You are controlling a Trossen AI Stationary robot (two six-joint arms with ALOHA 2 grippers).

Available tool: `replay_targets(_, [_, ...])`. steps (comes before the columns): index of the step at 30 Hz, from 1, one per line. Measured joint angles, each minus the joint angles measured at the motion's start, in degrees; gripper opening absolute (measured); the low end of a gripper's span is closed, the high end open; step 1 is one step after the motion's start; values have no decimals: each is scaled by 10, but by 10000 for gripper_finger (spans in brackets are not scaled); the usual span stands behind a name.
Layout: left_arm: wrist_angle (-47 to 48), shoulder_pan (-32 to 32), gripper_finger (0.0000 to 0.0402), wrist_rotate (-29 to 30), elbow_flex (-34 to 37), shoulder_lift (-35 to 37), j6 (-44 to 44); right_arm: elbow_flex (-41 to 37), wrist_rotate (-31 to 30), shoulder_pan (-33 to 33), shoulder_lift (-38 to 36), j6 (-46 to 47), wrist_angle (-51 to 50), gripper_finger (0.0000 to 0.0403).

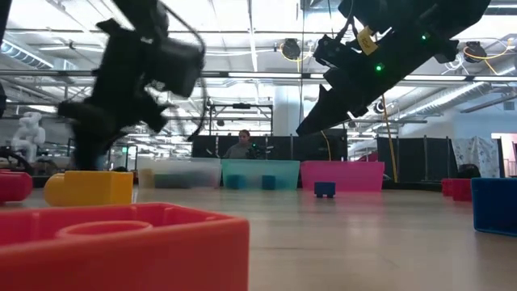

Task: Sort blocks by size
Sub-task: Put the blue 1 stud game piece into the green bin

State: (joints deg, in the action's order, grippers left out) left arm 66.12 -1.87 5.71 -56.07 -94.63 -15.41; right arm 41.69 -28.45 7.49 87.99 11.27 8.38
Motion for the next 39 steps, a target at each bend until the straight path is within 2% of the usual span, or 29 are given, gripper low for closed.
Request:
replay_targets(4, [-15,-20,145,45,-58,0,36,0,0,0,0,0,0,210])
replay_targets(8, [-115,-62,146,114,-90,0,60,0,0,0,0,0,0,210])
replay_targets(14, [-329,-140,147,67,-93,0,120,0,0,0,0,0,1,210])
replay_targets(20, [-466,-219,147,56,-93,-6,148,0,0,0,0,0,2,210])
replay_targets(27, [-587,-280,148,-23,-93,-78,155,0,0,0,0,-4,4,210])
replay_targets(31, [-647,-291,148,-22,-93,-111,158,0,0,0,0,-4,3,210])
replay_targets(36, [-683,-297,151,-1,-93,-116,141,0,0,0,0,-6,3,210])
replay_targets(39, [-688,-296,175,3,-93,-116,129,0,0,0,0,-14,3,210])
